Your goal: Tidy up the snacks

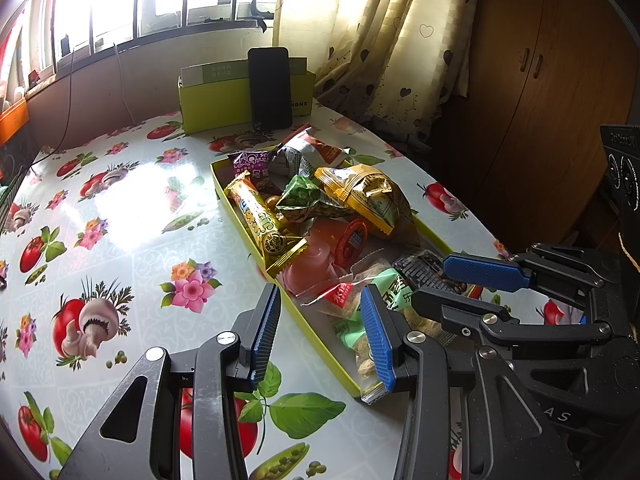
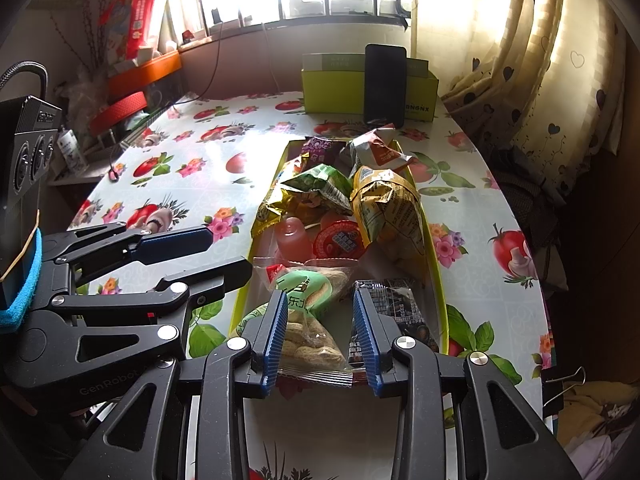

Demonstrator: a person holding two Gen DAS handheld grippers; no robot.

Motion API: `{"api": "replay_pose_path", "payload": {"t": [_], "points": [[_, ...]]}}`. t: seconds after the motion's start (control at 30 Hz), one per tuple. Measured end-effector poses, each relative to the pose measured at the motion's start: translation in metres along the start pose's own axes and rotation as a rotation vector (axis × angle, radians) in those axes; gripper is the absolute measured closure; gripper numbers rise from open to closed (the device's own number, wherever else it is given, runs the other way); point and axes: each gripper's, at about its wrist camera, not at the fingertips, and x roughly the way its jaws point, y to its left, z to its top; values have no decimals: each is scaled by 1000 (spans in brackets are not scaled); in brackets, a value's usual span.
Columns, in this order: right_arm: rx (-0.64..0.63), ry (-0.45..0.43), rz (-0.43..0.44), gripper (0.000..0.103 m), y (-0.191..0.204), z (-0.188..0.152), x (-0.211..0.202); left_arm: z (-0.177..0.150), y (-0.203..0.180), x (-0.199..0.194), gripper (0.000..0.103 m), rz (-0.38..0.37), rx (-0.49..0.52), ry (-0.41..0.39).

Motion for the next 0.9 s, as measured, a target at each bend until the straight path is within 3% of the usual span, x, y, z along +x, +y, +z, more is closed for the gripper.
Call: {"api": "replay_pose_path", "payload": {"t": [0.9], "points": [[4, -3, 5, 68, 3, 1, 2, 1, 0, -1, 60, -2, -3, -5]]}}
